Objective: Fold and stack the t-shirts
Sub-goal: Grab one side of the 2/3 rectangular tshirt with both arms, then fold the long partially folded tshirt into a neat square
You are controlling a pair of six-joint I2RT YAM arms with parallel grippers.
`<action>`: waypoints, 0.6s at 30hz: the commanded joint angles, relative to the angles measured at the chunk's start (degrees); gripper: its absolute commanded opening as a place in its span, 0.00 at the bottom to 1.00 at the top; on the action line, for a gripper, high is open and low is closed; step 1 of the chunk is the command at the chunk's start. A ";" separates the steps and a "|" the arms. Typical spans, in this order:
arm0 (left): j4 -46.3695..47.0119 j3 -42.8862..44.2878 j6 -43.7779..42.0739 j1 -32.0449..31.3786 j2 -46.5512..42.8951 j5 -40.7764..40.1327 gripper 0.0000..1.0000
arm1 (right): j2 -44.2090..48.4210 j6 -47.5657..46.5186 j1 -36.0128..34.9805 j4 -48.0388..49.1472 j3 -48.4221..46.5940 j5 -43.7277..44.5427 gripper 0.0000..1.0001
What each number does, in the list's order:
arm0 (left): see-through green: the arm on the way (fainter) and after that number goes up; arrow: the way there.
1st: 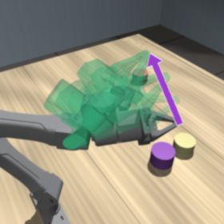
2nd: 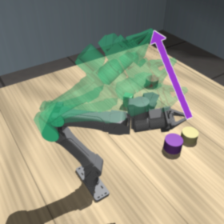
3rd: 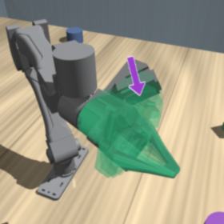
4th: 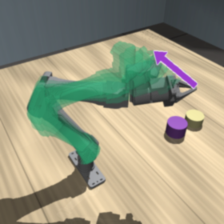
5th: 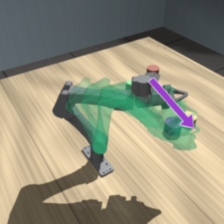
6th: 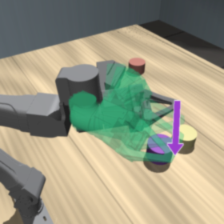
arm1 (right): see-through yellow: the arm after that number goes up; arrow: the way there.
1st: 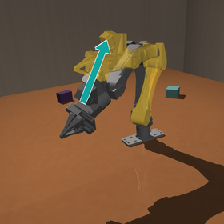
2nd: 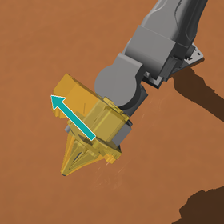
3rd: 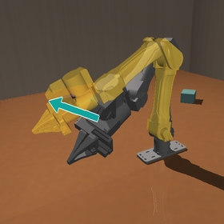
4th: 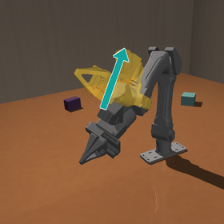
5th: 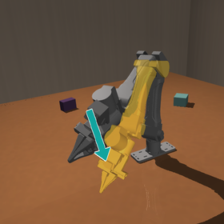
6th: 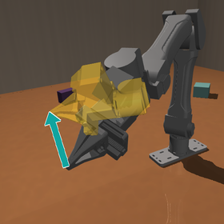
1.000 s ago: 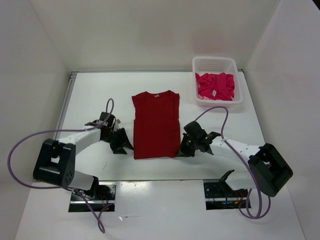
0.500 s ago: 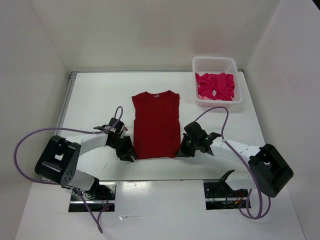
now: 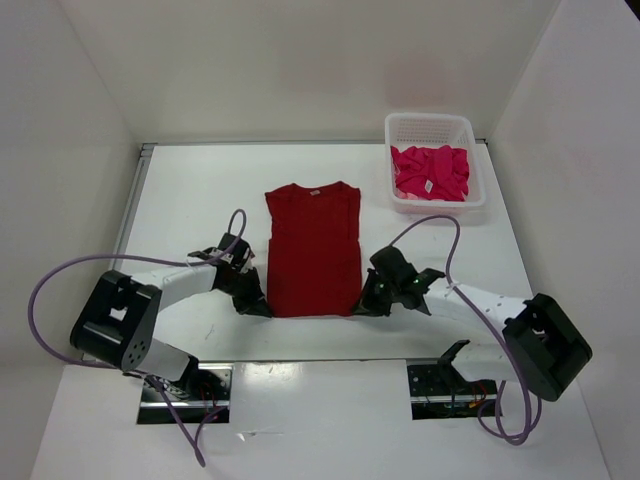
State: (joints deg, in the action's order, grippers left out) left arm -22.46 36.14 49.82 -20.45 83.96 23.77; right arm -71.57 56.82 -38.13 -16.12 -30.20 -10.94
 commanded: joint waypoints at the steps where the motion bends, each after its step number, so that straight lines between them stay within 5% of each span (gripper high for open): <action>1: -3.62 2.00 -0.95 -0.12 -4.58 -2.32 0.00 | 2.66 1.45 -2.55 -1.36 1.37 0.57 0.00; 11: -24.90 0.33 1.59 -0.12 -29.80 2.77 0.00 | 19.70 10.33 -10.91 -14.61 1.20 -0.50 0.00; 14: -27.82 5.94 3.00 0.66 -33.69 2.07 0.00 | 21.82 6.84 -6.64 -19.02 -3.98 0.04 0.00; 18: -24.75 16.75 1.07 1.73 -24.68 -0.11 0.00 | 16.05 -2.74 4.35 -19.04 -11.10 -0.57 0.00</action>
State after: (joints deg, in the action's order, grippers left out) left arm -48.34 45.36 51.33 -19.73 53.69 25.08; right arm -52.36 61.23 -39.99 -31.88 -36.18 -12.71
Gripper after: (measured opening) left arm 0.009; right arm 0.051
